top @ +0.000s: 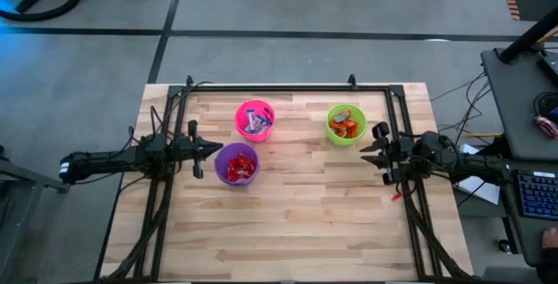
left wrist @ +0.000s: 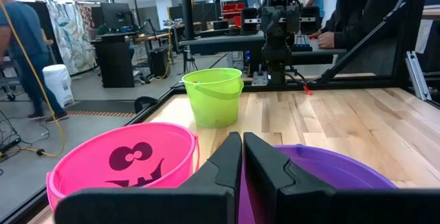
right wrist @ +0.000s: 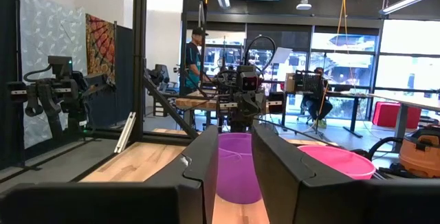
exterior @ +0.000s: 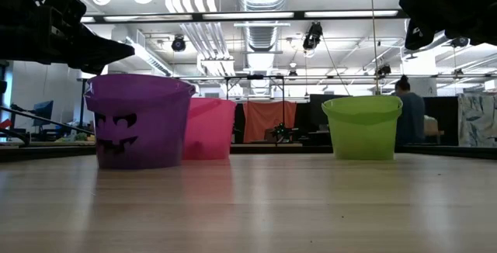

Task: Sort candy
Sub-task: Return to Home Position

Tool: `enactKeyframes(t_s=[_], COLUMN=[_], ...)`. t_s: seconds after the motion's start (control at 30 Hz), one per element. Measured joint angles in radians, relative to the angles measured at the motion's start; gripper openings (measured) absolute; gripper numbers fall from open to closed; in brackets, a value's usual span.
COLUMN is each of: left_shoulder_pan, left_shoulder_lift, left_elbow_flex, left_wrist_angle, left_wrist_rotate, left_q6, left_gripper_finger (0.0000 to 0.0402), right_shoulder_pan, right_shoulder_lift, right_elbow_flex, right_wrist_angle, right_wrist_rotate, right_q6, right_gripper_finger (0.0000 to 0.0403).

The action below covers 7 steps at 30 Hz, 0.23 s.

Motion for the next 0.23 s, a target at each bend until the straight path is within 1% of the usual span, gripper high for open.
enactKeyframes(t_s=[0.23], left_shoulder_pan=[0.000], left_shoulder_lift=[0.000], left_elbow_flex=[0.000], left_wrist_angle=[0.000], left_wrist_rotate=[0.000], left_q6=[0.000], left_gripper_finger=[0.0000], right_shoulder_pan=[0.000], right_shoulder_lift=[0.000], right_elbow_flex=[0.000], right_wrist_angle=[0.000], right_wrist_rotate=[0.000], right_q6=[0.000], right_gripper_finger=[0.0085])
